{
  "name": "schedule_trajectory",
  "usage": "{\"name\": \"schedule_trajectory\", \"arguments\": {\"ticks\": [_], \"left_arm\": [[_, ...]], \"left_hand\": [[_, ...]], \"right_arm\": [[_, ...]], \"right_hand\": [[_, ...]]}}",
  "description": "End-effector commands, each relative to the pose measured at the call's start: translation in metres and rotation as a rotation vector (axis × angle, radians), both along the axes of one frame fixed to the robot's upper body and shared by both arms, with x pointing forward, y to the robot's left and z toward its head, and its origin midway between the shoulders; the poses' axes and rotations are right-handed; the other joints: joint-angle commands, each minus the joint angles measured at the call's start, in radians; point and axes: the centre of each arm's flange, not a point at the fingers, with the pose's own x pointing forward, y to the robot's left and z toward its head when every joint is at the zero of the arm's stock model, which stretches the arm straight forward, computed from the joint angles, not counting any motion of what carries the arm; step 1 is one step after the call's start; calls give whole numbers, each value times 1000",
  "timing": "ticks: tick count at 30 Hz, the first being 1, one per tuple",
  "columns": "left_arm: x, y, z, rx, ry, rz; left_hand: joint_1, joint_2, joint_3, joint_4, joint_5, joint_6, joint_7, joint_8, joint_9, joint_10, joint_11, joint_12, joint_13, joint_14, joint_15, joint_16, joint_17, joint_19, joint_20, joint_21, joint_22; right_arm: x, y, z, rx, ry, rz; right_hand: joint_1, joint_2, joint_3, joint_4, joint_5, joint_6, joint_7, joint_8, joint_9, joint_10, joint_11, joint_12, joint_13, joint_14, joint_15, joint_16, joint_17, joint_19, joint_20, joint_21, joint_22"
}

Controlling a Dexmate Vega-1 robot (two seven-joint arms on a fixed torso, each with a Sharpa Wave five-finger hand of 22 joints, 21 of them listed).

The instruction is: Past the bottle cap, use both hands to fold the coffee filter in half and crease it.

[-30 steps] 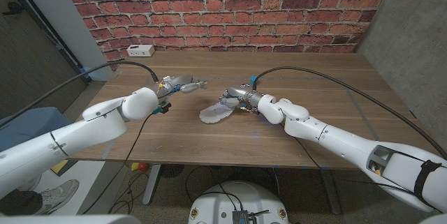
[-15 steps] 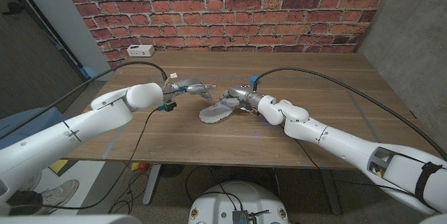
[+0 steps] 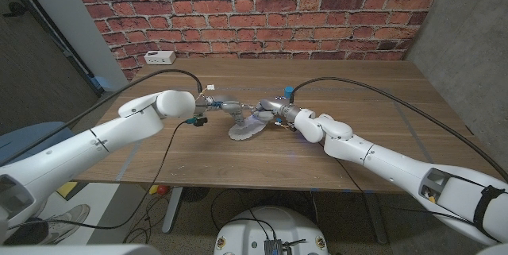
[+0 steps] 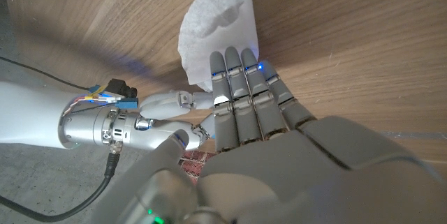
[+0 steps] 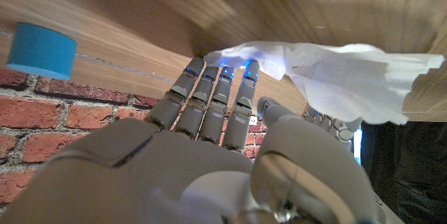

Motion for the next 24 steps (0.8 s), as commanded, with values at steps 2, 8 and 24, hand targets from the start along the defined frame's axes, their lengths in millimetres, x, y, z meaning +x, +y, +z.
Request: {"name": "schedule_trajectory", "arguments": {"ticks": [2,8,24], "left_arm": [[16,-16,-20,97,156,16],[19,-19,-28,145,202,60],[-5,-16,-8,101,50,54]], "left_hand": [[-14,68,3,0,2,13,6,2,3,13,7,5,8,20,5,5,2,26,5,13,2],[-16,68,4,0,2,11,5,-1,4,17,9,6,12,23,5,3,2,40,10,20,1],[-18,87,36,4,-6,26,10,6,27,7,18,0,42,6,15,-15,23,-13,34,12,-3]], "right_arm": [[0,-5,3,22,-5,-1],[-1,-8,2,28,-1,-2],[-2,-9,1,27,-5,-1]], "right_hand": [[1,8,7,-3,-1,-4,9,-3,5,15,21,-5,10,-2,0,4,8,5,-4,3,5],[2,8,10,-3,0,-12,7,-6,6,11,24,-9,10,-7,5,3,12,6,-5,3,5],[2,8,15,-5,1,-8,11,-4,6,17,27,-12,10,-2,7,6,17,6,-6,3,6]]}}
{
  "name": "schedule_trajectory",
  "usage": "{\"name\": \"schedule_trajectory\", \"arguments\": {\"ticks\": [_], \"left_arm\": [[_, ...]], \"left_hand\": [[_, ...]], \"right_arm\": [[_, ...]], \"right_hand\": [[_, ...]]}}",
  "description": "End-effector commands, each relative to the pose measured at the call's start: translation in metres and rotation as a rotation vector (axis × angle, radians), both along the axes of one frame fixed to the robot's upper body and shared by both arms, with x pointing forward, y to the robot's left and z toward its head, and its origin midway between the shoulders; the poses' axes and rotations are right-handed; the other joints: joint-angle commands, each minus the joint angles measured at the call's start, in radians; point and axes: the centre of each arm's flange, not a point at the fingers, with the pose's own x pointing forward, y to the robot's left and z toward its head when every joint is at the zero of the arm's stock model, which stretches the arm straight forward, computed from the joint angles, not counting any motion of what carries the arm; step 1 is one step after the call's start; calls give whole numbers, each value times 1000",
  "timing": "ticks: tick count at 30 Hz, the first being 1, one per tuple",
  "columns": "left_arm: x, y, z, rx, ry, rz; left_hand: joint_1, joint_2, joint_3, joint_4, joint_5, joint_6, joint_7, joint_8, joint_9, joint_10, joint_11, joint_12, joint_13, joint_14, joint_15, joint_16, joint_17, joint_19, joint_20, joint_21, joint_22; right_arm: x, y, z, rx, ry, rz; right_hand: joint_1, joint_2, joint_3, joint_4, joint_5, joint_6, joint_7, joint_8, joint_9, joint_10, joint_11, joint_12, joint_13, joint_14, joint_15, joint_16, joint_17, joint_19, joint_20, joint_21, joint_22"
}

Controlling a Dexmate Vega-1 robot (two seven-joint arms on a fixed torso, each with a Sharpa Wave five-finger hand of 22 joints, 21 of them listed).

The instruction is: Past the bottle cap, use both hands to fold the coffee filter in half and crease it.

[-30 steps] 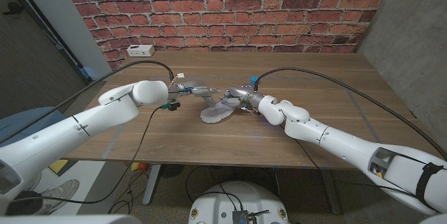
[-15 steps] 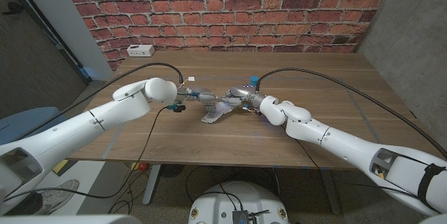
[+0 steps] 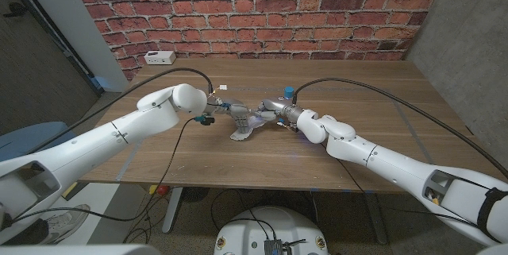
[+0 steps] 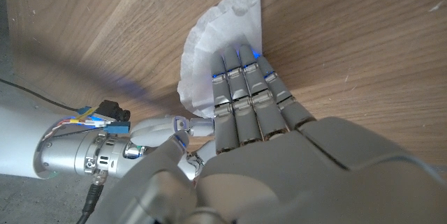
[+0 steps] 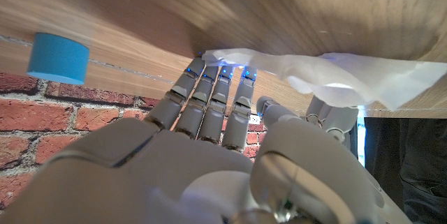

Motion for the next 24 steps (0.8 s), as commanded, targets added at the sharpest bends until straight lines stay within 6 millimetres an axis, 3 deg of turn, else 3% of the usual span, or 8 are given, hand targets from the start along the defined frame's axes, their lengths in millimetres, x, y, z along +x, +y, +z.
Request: {"name": "schedule_trajectory", "arguments": {"ticks": [1,2,7,12,14,24], "left_arm": [[-18,2,12,-29,-111,-11],[-19,2,12,-36,-118,-20],[-23,1,12,-59,-129,-51],[-20,1,8,-40,-97,-33],[-19,2,7,-31,-105,-25],[-17,-1,1,63,-137,27]], "left_hand": [[-10,88,11,6,-7,71,6,35,21,60,-1,33,27,25,25,18,27,-27,4,-3,9],[-12,90,11,7,-9,88,6,45,28,82,-10,48,40,59,20,37,37,-29,7,2,12],[-11,93,15,4,-12,128,16,72,55,138,3,103,88,117,8,75,76,-19,14,27,22],[4,93,22,-4,-14,173,34,115,129,191,16,220,226,220,19,180,187,38,33,104,51],[7,90,23,-5,-14,177,35,124,153,191,18,248,269,226,10,201,218,66,30,133,60],[19,89,27,-11,-13,165,36,136,211,179,20,313,377,223,23,253,298,51,41,172,81]], "right_arm": [[-1,0,1,5,-5,4],[-1,0,1,6,-5,4],[-1,1,0,4,-6,1],[-2,2,1,7,-8,0],[-2,2,0,8,-6,1],[-3,2,0,22,9,3]], "right_hand": [[3,7,7,4,1,-4,8,-1,0,21,22,2,10,2,3,6,7,7,-5,1,1],[3,8,7,4,1,-4,9,-1,1,21,26,2,10,1,3,6,7,7,-5,1,1],[2,8,9,4,2,-5,11,-1,1,22,22,1,10,1,6,8,12,7,-6,1,1],[3,9,11,5,3,-13,15,-3,1,20,29,-1,10,-1,10,9,15,5,-8,0,1],[3,9,12,5,3,-15,16,-3,1,19,38,-2,11,-4,14,8,17,4,-8,0,2],[5,9,15,4,4,-20,13,-4,1,12,23,-5,11,-8,10,8,21,5,-8,1,2]]}}
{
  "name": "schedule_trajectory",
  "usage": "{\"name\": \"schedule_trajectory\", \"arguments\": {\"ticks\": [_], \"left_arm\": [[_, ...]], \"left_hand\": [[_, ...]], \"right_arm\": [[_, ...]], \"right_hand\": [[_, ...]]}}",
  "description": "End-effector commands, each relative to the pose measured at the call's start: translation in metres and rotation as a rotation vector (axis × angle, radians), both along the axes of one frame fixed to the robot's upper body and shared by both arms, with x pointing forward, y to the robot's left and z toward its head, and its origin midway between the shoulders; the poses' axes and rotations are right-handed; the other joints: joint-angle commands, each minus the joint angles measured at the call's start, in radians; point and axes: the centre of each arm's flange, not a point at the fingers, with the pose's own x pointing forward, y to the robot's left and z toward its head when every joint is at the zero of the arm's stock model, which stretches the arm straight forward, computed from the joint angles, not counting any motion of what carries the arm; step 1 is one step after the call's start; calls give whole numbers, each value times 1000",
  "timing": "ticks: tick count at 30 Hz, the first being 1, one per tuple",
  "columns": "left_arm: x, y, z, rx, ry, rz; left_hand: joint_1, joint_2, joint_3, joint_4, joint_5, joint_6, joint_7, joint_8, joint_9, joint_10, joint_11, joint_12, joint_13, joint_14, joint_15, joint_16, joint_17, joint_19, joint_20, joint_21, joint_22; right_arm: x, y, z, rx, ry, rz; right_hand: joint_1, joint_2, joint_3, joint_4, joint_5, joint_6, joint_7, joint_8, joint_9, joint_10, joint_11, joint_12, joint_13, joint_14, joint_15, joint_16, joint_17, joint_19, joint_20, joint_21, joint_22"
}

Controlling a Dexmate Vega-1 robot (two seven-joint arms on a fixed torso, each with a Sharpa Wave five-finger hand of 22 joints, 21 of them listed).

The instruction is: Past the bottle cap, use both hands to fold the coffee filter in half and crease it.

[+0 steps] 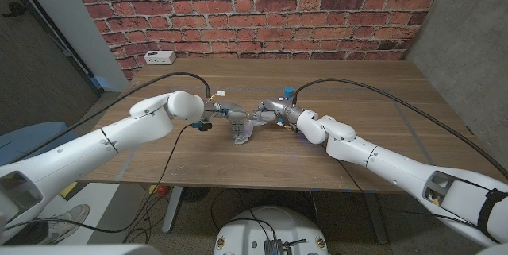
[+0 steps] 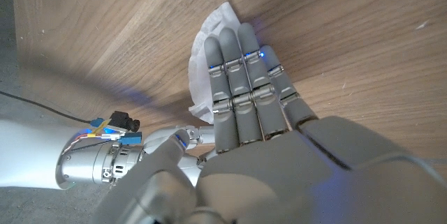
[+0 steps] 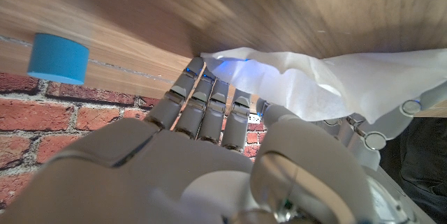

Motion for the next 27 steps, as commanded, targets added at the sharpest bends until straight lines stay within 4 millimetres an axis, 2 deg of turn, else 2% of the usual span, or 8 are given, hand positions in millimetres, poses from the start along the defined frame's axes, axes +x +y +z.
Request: {"name": "schedule_trajectory", "arguments": {"ticks": [1,4,7,8,11,15,21,27], "left_arm": [[-1,-6,-5,67,-35,31],[-5,-2,0,5,-46,-4],[-12,3,6,-69,-98,-44],[-15,5,8,-93,-136,-55],[-22,10,10,-146,-233,-79],[-27,15,11,-195,-292,-107],[-25,15,10,-187,-268,-96],[-24,16,9,-196,-261,-93]], "left_hand": [[11,89,11,-2,-1,-15,1,8,34,-24,2,29,63,-16,4,23,46,-21,6,20,12],[15,85,16,-2,-2,-40,-1,2,51,-59,1,36,96,-47,6,22,63,-35,8,29,17],[20,87,25,-4,-2,-81,-7,-10,69,-109,-4,37,130,-89,4,16,79,-68,8,34,21],[25,86,30,-6,-1,-107,-17,-18,76,-127,-8,39,144,-117,1,9,86,-83,7,36,23],[48,81,54,-18,-4,-223,-73,-44,108,-274,-28,18,200,-273,-8,-41,112,-195,-4,33,28],[66,76,74,-28,-7,-301,-118,-57,114,-384,-54,-43,161,-375,-27,-113,84,-305,-11,15,21],[70,75,80,-28,-8,-344,-123,-71,105,-413,-55,-65,140,-409,-22,-142,71,-328,-11,14,14],[69,76,81,-24,-8,-360,-117,-77,101,-424,-53,-74,130,-418,-18,-153,65,-334,-9,15,10]], "right_arm": [[-2,0,0,20,15,4],[-3,-1,2,54,36,27],[-4,-3,5,114,66,48],[-4,-4,6,135,82,58],[-2,-8,9,213,120,87],[0,-16,12,319,169,138],[1,-28,16,530,251,252],[2,-42,19,753,306,371]], "right_hand": [[6,8,13,-1,4,-17,-2,-3,1,14,18,-3,10,-2,3,4,5,1,-5,1,1],[20,7,22,-16,7,-33,-5,-7,1,0,18,-8,10,-6,6,3,6,-1,-5,1,1],[62,8,45,-59,13,-78,-18,-13,1,-26,10,-15,11,-12,3,3,7,-11,3,-2,2],[95,8,62,-90,17,-102,-30,-13,2,-32,-11,-14,12,-6,1,8,9,-10,14,0,3],[119,7,66,-112,17,-163,-41,-19,2,-66,-23,-21,13,-11,4,14,19,-14,24,1,5],[124,6,57,-115,14,-215,-49,-19,2,-102,-28,-25,15,-29,10,18,32,-25,31,0,6],[116,5,46,-107,12,-239,-59,-17,2,-120,-28,-25,16,-36,13,21,41,-39,37,-3,7],[81,12,31,-58,7,-288,-100,-11,2,-193,-81,-29,17,-37,9,35,66,-49,64,0,11]]}}
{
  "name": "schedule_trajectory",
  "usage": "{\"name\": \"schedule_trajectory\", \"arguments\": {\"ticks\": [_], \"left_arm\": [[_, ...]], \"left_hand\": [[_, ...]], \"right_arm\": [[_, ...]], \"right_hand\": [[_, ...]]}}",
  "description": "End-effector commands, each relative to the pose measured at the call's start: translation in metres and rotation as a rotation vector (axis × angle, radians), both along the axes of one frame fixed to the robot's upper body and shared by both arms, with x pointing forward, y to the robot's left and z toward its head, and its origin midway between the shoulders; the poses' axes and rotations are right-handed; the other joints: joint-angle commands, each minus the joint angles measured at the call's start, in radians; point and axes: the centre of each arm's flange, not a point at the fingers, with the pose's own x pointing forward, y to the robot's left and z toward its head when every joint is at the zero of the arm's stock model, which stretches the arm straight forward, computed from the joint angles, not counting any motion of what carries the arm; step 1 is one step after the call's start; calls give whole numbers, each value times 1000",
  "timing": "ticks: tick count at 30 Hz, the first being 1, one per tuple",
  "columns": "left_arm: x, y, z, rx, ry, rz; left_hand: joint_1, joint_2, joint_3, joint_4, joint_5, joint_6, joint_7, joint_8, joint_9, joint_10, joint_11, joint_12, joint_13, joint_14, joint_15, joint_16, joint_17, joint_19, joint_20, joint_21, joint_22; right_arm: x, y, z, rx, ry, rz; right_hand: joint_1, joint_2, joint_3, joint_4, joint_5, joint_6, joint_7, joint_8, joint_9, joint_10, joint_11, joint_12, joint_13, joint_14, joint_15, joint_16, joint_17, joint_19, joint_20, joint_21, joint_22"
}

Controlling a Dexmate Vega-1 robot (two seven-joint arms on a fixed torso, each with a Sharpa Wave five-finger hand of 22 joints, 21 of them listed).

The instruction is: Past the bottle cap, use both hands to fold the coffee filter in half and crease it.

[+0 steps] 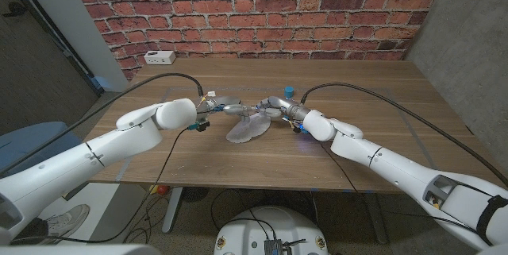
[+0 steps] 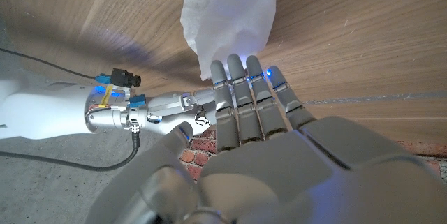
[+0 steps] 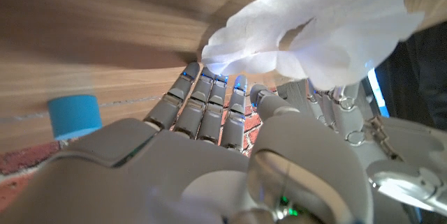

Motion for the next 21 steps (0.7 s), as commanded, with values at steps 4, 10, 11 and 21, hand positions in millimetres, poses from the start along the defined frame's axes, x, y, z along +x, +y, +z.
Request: {"name": "schedule_trajectory", "arguments": {"ticks": [4,10,11,21], "left_arm": [[-2,7,2,-69,-38,-20],[-4,19,4,-201,-103,-46],[-4,22,4,-236,-117,-55],[7,47,-1,-668,-172,-206]], "left_hand": [[8,46,8,5,-1,-28,1,-10,-4,-15,0,-13,-11,-16,2,-15,-4,-8,10,0,-5],[8,40,12,4,-2,-83,-28,-29,-13,-61,-14,-41,-33,-52,-14,-47,-19,-14,4,1,-18],[11,37,17,1,-2,-104,-40,-37,-17,-75,-21,-51,-41,-66,-19,-60,-28,-15,-2,1,-24],[19,3,40,-39,-5,-353,-122,-112,-107,-266,-36,-216,-149,-192,-22,-140,-151,-33,-16,-29,-98]], "right_arm": [[0,-31,12,495,109,218],[-1,-42,17,573,105,247],[-1,-43,18,581,106,250],[-3,-60,32,688,100,280]], "right_hand": [[-59,-16,-24,52,-8,-33,-59,6,0,-71,-74,-1,2,-14,10,9,23,4,45,11,12],[-84,-50,-58,36,-12,-85,-62,5,0,-143,-58,-2,0,-124,12,-43,11,-65,53,-17,7],[-90,-51,-64,33,-11,-90,-53,6,0,-151,-42,-1,0,-134,14,-48,9,-72,54,-21,6],[-113,-89,-103,6,-11,-128,-9,5,0,-181,26,3,-2,-176,40,-76,-13,-101,61,-41,-1]]}}
